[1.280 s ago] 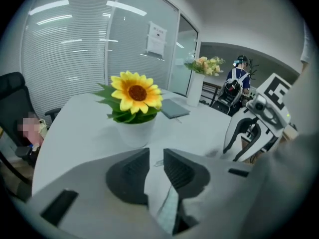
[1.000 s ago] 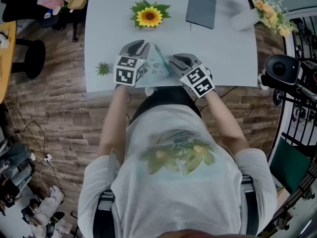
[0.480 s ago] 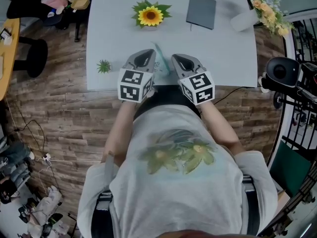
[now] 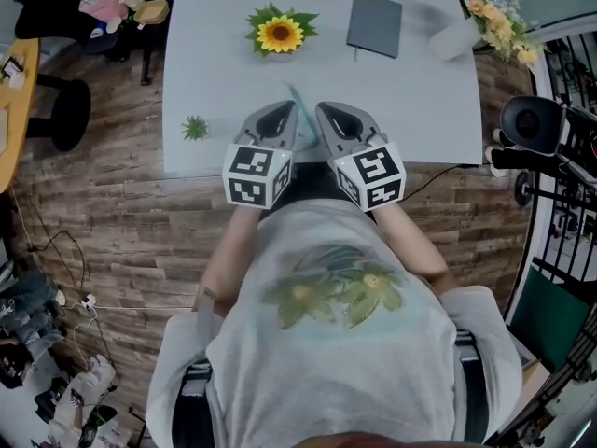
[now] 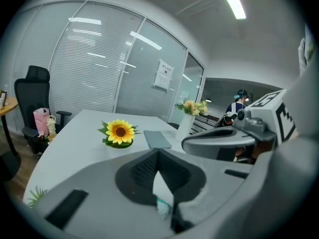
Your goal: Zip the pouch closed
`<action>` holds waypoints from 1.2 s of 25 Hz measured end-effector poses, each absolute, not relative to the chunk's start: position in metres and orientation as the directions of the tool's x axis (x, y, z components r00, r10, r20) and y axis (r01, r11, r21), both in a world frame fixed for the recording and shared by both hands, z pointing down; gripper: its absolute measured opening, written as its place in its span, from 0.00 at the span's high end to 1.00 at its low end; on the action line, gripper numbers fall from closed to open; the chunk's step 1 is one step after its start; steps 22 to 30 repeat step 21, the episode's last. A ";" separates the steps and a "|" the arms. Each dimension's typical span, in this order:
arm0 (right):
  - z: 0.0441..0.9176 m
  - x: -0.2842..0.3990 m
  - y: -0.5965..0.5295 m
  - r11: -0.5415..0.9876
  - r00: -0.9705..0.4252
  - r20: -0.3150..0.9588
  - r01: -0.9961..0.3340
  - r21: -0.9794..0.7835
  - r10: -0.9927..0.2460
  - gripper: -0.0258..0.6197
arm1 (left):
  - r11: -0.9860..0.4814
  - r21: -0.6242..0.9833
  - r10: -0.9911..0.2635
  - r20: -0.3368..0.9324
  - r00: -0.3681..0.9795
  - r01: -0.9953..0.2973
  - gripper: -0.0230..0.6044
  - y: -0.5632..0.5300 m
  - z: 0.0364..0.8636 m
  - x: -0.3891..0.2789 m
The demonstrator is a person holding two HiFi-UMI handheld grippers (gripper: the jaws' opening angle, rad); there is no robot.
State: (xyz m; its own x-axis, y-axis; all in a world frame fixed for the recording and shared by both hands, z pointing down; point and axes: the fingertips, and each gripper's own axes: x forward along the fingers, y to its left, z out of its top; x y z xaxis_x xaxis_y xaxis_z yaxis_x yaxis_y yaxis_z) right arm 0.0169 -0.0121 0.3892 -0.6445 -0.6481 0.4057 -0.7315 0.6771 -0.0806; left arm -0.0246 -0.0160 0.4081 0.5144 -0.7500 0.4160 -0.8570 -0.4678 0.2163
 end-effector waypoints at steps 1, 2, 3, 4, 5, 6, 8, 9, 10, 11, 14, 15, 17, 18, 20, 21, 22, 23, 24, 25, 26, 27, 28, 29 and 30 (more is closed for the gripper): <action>0.387 0.016 -0.012 0.678 -0.646 0.402 -0.731 -0.081 -0.649 0.94 | -0.468 0.216 -0.749 0.418 0.514 -0.857 0.96 -0.016 0.407 -0.024; 0.385 0.015 -0.012 0.678 -0.647 0.399 -0.731 -0.081 -0.650 0.94 | -0.468 0.216 -0.749 0.418 0.514 -0.857 0.96 -0.016 0.406 -0.024; 0.384 0.015 -0.012 0.677 -0.647 0.396 -0.731 -0.080 -0.652 0.94 | -0.469 0.215 -0.749 0.416 0.515 -0.857 0.96 -0.016 0.405 -0.024; 0.383 0.015 -0.012 0.678 -0.647 0.395 -0.731 -0.078 -0.652 0.94 | -0.469 0.214 -0.751 0.413 0.515 -0.857 0.96 -0.016 0.403 -0.024; 0.382 0.015 -0.012 0.678 -0.647 0.395 -0.731 -0.076 -0.653 0.94 | -0.469 0.213 -0.753 0.410 0.514 -0.857 0.96 -0.016 0.402 -0.025; 0.382 0.014 -0.012 0.680 -0.647 0.395 -0.730 -0.074 -0.652 0.94 | -0.468 0.212 -0.756 0.407 0.513 -0.858 0.96 -0.016 0.400 -0.025; 0.382 0.014 -0.012 0.681 -0.647 0.399 -0.729 -0.071 -0.650 0.93 | -0.467 0.213 -0.759 0.402 0.512 -0.858 0.96 -0.016 0.398 -0.026; 0.382 0.015 -0.012 0.681 -0.646 0.402 -0.729 -0.071 -0.649 0.94 | -0.466 0.214 -0.759 0.401 0.513 -0.858 0.96 -0.016 0.397 -0.027; 0.383 0.015 -0.012 0.681 -0.645 0.405 -0.729 -0.071 -0.648 0.94 | -0.466 0.217 -0.759 0.401 0.513 -0.858 0.96 -0.017 0.397 -0.027; 0.383 0.015 -0.012 0.682 -0.645 0.408 -0.728 -0.071 -0.646 0.94 | -0.465 0.219 -0.758 0.401 0.514 -0.858 0.96 -0.017 0.397 -0.027; 0.383 0.019 -0.016 0.680 -0.644 0.409 -0.730 -0.074 -0.647 0.94 | -0.457 0.225 -0.761 0.402 0.510 -0.860 0.96 -0.020 0.397 -0.029; 0.383 0.021 -0.018 0.676 -0.642 0.408 -0.733 -0.077 -0.650 0.94 | -0.456 0.225 -0.761 0.404 0.509 -0.861 0.96 -0.022 0.398 -0.028; 0.384 0.024 -0.021 0.669 -0.638 0.406 -0.739 -0.081 -0.655 0.94 | -0.458 0.222 -0.758 0.408 0.509 -0.861 0.96 -0.025 0.401 -0.027; 0.385 0.025 -0.022 0.668 -0.637 0.406 -0.740 -0.083 -0.656 0.94 | -0.459 0.221 -0.756 0.412 0.509 -0.860 0.96 -0.026 0.402 -0.027; 0.387 0.027 -0.022 0.668 -0.638 0.406 -0.739 -0.085 -0.654 0.94 | -0.459 0.221 -0.752 0.419 0.509 -0.861 0.96 -0.026 0.406 -0.027; 0.388 0.027 -0.022 0.668 -0.638 0.407 -0.739 -0.086 -0.653 0.94 | -0.459 0.221 -0.750 0.422 0.508 -0.861 0.96 -0.026 0.408 -0.027; 0.388 0.027 -0.022 0.668 -0.638 0.407 -0.739 -0.086 -0.653 0.94 | -0.459 0.221 -0.750 0.422 0.508 -0.861 0.96 -0.026 0.408 -0.027; 0.388 0.027 -0.022 0.668 -0.638 0.407 -0.739 -0.086 -0.653 0.94 | -0.459 0.221 -0.750 0.422 0.508 -0.861 0.96 -0.026 0.408 -0.027; 0.388 0.027 -0.022 0.668 -0.638 0.407 -0.739 -0.086 -0.653 0.94 | -0.459 0.221 -0.750 0.422 0.508 -0.861 0.96 -0.026 0.408 -0.027; 0.388 0.027 -0.022 0.668 -0.638 0.407 -0.739 -0.086 -0.653 0.94 | -0.459 0.221 -0.750 0.422 0.508 -0.861 0.96 -0.026 0.408 -0.027; 0.388 0.027 -0.022 0.668 -0.638 0.407 -0.739 -0.086 -0.653 0.94 | -0.459 0.221 -0.750 0.422 0.508 -0.861 0.96 -0.026 0.408 -0.027; 0.388 0.027 -0.022 0.668 -0.638 0.407 -0.739 -0.086 -0.653 0.94 | -0.459 0.221 -0.750 0.422 0.508 -0.861 0.96 -0.026 0.408 -0.027; 0.388 0.027 -0.022 0.668 -0.638 0.407 -0.739 -0.086 -0.653 0.94 | -0.459 0.221 -0.750 0.422 0.508 -0.861 0.96 -0.026 0.408 -0.027; 0.388 0.027 -0.022 0.668 -0.638 0.407 -0.739 -0.086 -0.653 0.94 | -0.459 0.221 -0.750 0.422 0.508 -0.861 0.96 -0.026 0.408 -0.027; 0.388 0.027 -0.022 0.668 -0.638 0.407 -0.739 -0.086 -0.653 0.94 | -0.459 0.221 -0.750 0.422 0.508 -0.861 0.96 -0.026 0.408 -0.027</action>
